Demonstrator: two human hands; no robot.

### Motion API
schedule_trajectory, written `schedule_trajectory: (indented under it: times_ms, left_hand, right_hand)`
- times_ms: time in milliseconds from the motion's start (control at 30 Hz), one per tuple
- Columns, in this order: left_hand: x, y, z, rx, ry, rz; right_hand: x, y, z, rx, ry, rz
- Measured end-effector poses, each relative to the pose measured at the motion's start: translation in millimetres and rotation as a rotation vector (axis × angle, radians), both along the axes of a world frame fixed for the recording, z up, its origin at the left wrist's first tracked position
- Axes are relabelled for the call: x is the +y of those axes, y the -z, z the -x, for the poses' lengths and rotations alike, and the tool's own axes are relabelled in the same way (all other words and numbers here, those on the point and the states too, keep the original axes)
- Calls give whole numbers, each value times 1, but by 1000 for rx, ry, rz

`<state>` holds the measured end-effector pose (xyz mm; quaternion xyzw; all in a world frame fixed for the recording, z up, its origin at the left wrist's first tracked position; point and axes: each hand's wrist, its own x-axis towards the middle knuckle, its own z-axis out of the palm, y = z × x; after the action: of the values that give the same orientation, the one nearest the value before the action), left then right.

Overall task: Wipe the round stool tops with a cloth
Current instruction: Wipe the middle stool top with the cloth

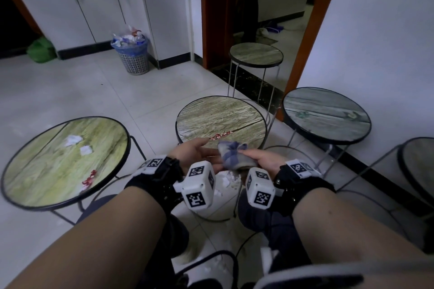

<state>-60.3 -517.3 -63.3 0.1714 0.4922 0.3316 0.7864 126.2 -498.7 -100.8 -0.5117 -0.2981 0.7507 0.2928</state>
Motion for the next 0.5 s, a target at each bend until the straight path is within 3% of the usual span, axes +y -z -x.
schedule_trajectory:
  times_ms: [200, 367, 500]
  left_hand:
    - [1, 20, 41, -140, -375, 126]
    - [4, 24, 58, -147, -479, 143]
    - [13, 22, 59, -146, -511, 139]
  right_hand:
    - [1, 13, -4, -216, 140, 33]
    - [4, 40, 16, -441, -71, -22]
    - [7, 63, 35, -395, -40, 34]
